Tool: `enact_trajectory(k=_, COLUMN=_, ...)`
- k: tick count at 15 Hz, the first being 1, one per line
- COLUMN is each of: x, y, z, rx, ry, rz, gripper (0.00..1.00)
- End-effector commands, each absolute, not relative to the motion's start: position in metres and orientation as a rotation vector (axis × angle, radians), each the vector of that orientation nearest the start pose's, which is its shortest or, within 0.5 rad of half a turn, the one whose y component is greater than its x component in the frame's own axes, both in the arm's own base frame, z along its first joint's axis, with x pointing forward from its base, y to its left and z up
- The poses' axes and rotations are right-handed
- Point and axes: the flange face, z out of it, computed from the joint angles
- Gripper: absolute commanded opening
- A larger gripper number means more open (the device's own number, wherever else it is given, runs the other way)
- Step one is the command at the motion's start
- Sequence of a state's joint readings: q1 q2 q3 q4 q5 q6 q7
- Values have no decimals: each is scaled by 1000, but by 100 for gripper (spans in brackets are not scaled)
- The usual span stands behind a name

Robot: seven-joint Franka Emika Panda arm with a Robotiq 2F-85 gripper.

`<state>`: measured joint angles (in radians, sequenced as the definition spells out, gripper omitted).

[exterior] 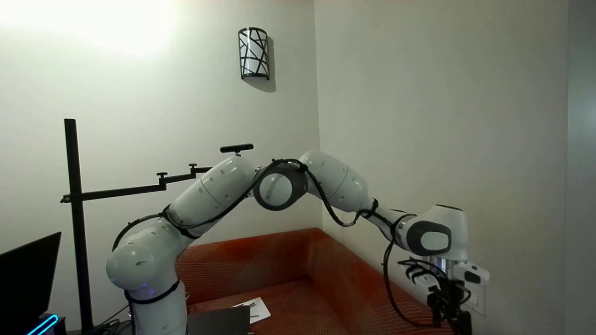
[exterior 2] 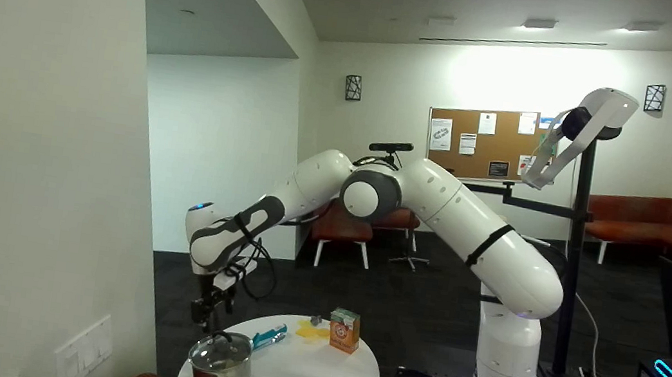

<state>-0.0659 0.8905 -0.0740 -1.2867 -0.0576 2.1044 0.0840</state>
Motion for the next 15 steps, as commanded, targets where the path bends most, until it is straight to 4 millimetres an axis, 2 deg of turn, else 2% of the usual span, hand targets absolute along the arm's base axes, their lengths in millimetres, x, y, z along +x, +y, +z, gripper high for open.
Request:
enact_trajectory(k=1, x=725, y=-93, z=256, rx=-3238, ry=350, rz=50, gripper=100)
enact_trajectory(k=4, x=714, y=-100, z=296, rx=-3227, ry=464, rz=-18, gripper=100)
enact_trajectory(k=8, x=683, y=-104, z=339, rx=-3209, ry=618, rz=-55, gripper=100)
enact_trajectory(k=11, x=648, y=-97, z=358, rx=-3205, ry=671, rz=-38, gripper=100)
enact_trajectory(k=15, x=598, y=-79, z=371, rx=-3194, ry=677, rz=17, gripper=100)
